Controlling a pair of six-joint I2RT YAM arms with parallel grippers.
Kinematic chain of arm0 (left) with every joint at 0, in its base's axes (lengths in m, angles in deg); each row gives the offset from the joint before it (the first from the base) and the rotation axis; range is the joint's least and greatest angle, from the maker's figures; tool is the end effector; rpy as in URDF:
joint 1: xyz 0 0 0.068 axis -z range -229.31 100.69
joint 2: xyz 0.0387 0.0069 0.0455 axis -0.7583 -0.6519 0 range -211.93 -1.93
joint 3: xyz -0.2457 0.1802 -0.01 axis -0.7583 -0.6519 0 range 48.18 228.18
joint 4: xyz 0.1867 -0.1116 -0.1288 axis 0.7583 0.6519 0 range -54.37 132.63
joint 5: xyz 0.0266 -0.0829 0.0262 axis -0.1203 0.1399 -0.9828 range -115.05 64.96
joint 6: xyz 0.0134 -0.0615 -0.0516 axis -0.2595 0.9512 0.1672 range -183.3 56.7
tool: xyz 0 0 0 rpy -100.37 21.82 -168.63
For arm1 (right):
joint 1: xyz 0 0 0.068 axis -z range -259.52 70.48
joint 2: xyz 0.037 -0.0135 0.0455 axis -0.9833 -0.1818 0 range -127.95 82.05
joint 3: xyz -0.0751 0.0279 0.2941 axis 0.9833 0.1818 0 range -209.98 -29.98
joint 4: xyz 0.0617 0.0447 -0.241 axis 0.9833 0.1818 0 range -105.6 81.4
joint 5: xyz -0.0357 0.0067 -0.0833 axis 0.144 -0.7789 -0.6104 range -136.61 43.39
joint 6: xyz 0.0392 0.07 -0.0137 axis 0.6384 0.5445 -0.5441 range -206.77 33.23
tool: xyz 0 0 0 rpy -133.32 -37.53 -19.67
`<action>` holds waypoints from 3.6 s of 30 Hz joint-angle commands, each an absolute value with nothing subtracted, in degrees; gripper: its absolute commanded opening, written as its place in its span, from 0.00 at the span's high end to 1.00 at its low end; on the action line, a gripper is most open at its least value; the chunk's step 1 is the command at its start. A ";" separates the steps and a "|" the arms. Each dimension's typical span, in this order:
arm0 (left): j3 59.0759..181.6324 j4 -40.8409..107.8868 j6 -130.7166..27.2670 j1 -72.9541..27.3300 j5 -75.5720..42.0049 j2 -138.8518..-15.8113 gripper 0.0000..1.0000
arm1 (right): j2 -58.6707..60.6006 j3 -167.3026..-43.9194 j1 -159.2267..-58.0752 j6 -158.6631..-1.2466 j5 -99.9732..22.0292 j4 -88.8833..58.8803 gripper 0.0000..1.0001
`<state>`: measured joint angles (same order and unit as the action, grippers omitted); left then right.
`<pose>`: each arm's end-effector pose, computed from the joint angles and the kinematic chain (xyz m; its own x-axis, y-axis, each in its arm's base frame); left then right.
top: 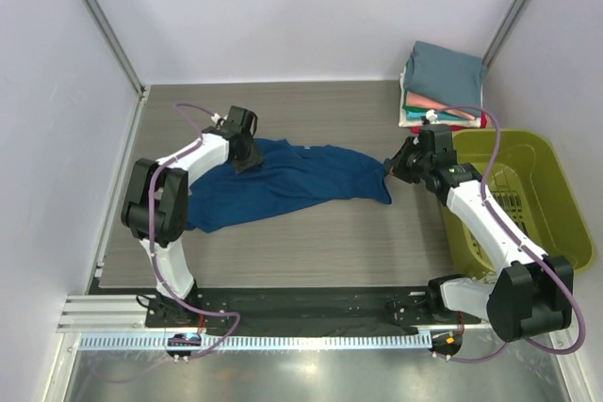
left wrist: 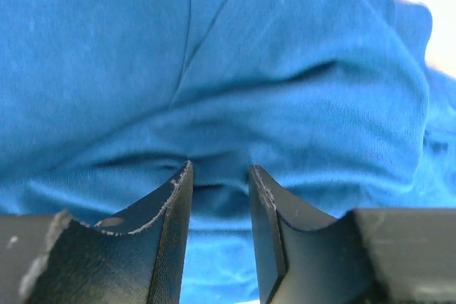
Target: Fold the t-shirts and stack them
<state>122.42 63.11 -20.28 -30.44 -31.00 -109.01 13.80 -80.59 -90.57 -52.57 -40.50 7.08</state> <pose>0.3896 -0.1255 0.1947 -0.7874 -0.4480 -0.4234 -0.3613 0.8919 -0.2719 0.2563 0.0577 0.2818 -0.6771 0.4372 -0.5919 0.1334 0.8639 0.4856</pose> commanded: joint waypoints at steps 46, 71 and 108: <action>129.16 72.83 -25.16 -31.38 -31.11 -100.55 0.23 | 6.02 -94.23 -90.86 -52.14 -39.67 4.62 0.99; 122.71 66.30 -25.60 -30.94 -32.95 -109.15 1.00 | 4.88 -89.39 -90.86 -53.55 -40.46 3.39 0.99; 88.61 70.52 -12.06 -35.16 -39.11 -45.50 0.11 | 18.42 -73.31 -88.75 -49.77 -40.73 0.66 0.99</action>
